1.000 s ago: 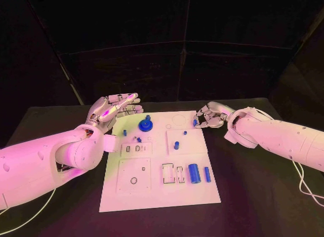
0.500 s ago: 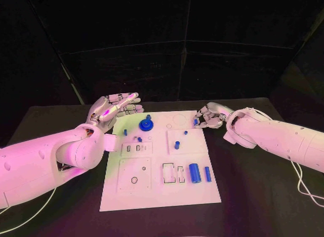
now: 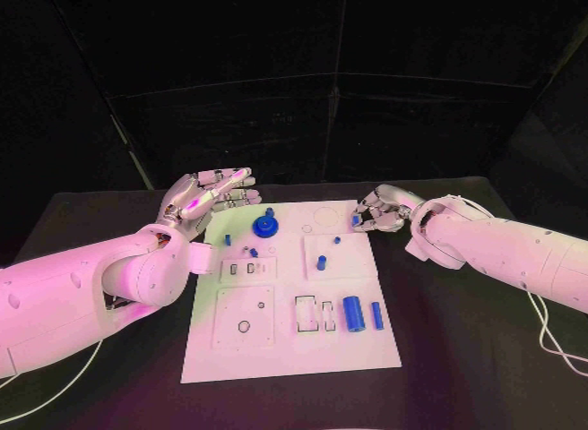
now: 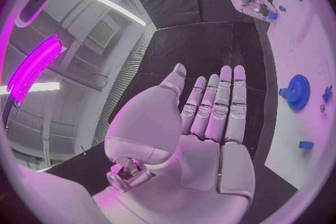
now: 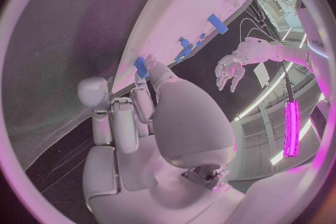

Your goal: Assemble the parts on the task board

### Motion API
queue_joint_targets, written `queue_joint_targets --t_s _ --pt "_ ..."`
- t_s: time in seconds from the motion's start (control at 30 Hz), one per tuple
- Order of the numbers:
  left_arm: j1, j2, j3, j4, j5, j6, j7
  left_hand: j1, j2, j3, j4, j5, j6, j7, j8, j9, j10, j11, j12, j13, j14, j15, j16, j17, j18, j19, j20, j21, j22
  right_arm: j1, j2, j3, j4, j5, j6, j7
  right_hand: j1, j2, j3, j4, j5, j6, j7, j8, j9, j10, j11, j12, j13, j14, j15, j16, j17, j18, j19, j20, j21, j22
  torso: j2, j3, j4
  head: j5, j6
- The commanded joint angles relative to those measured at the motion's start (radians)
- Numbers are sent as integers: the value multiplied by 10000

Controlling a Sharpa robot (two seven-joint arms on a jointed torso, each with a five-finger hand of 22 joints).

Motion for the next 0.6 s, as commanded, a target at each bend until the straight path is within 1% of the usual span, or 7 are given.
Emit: queue_joint_targets --t_s 0.03,0.23,0.33,0.4,0.43,0.47,0.6 --pt "10 1 6 17 -35 127 39 92 20 5 -33 28 60 170 33 1 78 -5 10 -4 74 4 -35 -9 117 56 -8 -41 -13 20 5 7 34 326 -769 379 92 245 163 -55 13 180 -82 145 68 42 -58 66 29 771 -91 1 1342 -105 12 -109 52 50 -1 2 10 10 5" --pt "10 -42 6 23 -35 116 40 92 20 5 -33 28 60 170 33 1 78 -5 10 -4 74 4 -35 -9 117 56 -8 -41 -13 22 -112 9 254 493 -1188 444 108 298 367 -155 31 200 -105 183 57 109 -88 108 105 787 -129 25 1407 -118 49 -159 77 97 -12 1 -4 46 -1" --pt "12 -83 6 38 -35 108 43 92 20 5 -33 28 60 170 33 1 78 -5 10 -4 74 4 -35 -9 117 56 -8 -41 -13 27 -282 11 631 517 -1334 306 83 285 406 -175 29 168 -94 171 45 108 -83 101 100 790 -130 29 1418 -118 49 -166 77 93 -29 -17 -14 87 15" --pt "14 -110 6 51 -35 104 44 92 20 5 -33 28 60 170 33 1 78 -5 10 -4 74 4 -35 -9 117 56 -8 -41 -13 32 -408 12 988 504 -1429 117 56 273 435 -186 23 141 -84 159 35 106 -76 95 95 792 -128 32 1424 -121 53 -169 81 97 -32 -27 -17 118 18" --pt "14 -114 6 45 -35 106 45 92 20 5 -33 28 60 170 33 1 78 -5 10 -4 74 4 -35 -9 117 56 -8 -41 -13 35 -454 13 1184 490 -1487 -17 50 272 440 -186 21 137 -82 157 33 107 -75 95 96 792 -127 33 1427 -121 52 -170 80 94 -32 -33 -15 123 50" --pt "15 -115 6 28 -35 108 43 92 20 5 -33 28 60 170 33 1 78 -5 10 -4 74 4 -35 -9 117 56 -8 -41 -13 39 -503 14 1486 471 -1586 -243 10 274 477 -188 9 109 -72 145 22 104 -66 87 90 792 -122 31 1423 -120 48 -170 77 84 -64 -38 -16 123 54" --pt "16 -113 7 -34 -35 116 31 84 16 8 -38 28 58 175 24 -3 74 -1 2 -7 69 6 -40 -12 115 55 -8 -45 -16 48 -514 15 2342 216 -1702 -927 -73 277 549 -189 -22 62 -54 125 3 85 -50 63 64 789 -111 26 1410 -121 45 -166 74 73 -129 -79 -8 258 -20"
